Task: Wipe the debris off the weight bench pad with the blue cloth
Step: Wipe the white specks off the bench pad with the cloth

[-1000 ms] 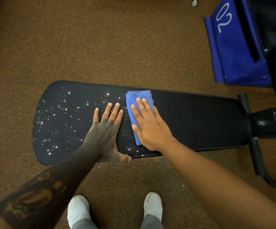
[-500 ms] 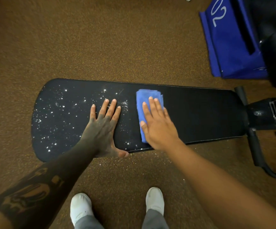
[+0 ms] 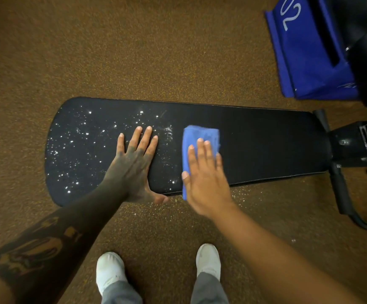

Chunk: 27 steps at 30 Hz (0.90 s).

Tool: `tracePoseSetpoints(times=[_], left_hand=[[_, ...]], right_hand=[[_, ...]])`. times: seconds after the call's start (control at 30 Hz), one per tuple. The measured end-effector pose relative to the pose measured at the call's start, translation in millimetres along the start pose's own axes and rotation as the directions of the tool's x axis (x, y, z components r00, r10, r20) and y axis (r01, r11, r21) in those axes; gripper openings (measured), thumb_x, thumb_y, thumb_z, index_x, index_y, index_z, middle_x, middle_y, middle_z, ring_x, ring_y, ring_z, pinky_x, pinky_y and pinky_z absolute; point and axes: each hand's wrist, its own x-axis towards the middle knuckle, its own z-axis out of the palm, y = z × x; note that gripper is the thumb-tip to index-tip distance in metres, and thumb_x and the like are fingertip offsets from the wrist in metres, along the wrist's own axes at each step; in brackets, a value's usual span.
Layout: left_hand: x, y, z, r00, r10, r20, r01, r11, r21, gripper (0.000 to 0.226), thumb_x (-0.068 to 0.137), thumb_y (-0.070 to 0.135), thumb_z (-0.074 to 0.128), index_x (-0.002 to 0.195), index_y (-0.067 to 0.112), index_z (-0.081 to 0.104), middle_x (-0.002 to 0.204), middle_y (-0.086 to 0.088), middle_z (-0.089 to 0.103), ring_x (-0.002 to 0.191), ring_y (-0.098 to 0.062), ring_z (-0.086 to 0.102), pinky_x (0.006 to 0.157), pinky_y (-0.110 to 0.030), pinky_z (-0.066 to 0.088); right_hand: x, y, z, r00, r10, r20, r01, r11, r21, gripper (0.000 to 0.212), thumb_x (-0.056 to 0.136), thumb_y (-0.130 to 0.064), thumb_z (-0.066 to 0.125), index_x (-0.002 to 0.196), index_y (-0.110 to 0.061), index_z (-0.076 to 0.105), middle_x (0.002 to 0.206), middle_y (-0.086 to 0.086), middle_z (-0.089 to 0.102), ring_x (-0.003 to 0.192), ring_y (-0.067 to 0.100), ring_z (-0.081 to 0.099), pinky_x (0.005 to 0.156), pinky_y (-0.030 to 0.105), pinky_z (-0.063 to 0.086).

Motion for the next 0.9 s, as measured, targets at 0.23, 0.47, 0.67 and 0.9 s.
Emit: tracePoseSetpoints(times=[0.23, 0.47, 0.67, 0.9], left_hand=[[-0.3, -0.8, 1.9, 1.0, 0.007, -0.026, -0.008, 1.0, -0.018, 0.163, 0.039, 0.111, 0.029, 0.158, 0.006, -0.008, 0.167, -0.015, -0.017, 0.154, -0.034, -0.017, 0.123, -0.064, 0.0], [-1.5, -0.2, 2.8, 0.999, 0.002, -0.033, -0.002, 1.0, -0.015, 0.161, 0.041, 0.11, 0.028, 0.158, 0.005, -0.003, 0.168, -0.016, -0.014, 0.155, -0.035, -0.014, 0.122, -0.065, 0.003], [-1.0, -1.2, 3.3, 1.0, -0.001, -0.029, 0.001, 1.0, 0.001, 0.159, 0.042, 0.109, 0.031, 0.156, 0.007, -0.014, 0.166, -0.015, -0.021, 0.153, -0.035, -0.02, 0.123, -0.064, -0.001], [-5.5, -11.1, 5.3, 0.999, 0.018, -0.03, -0.018, 1.0, 0.019, 0.161, 0.041, 0.109, 0.036, 0.155, 0.008, -0.014, 0.166, -0.015, -0.02, 0.154, -0.034, -0.018, 0.123, -0.062, -0.003]], right_hand=[[-14.7, 29.5, 7.2, 0.999, 0.012, -0.041, -0.013, 1.0, -0.023, 0.063, 0.103, -0.044, 0.017, 0.157, -0.014, 0.0, 0.165, 0.009, -0.006, 0.152, 0.026, -0.011, 0.122, 0.049, 0.008], [-23.8, -6.3, 14.9, 0.994, -0.106, -0.039, 0.103, 0.992, -0.071, 0.064, 0.102, -0.042, 0.019, 0.157, -0.012, 0.006, 0.166, 0.012, 0.002, 0.152, 0.029, -0.003, 0.121, 0.052, 0.012], [-20.7, -2.7, 9.5, 0.996, 0.079, -0.042, -0.078, 0.997, 0.023, 0.063, 0.103, -0.043, 0.009, 0.156, -0.013, -0.006, 0.164, 0.012, -0.013, 0.15, 0.028, -0.018, 0.122, 0.049, -0.001], [-15.5, -12.4, 10.0, 0.999, -0.052, -0.011, 0.052, 0.999, -0.011, 0.062, 0.104, -0.041, 0.02, 0.157, -0.016, -0.001, 0.166, 0.009, -0.006, 0.152, 0.027, -0.011, 0.122, 0.051, 0.006]])
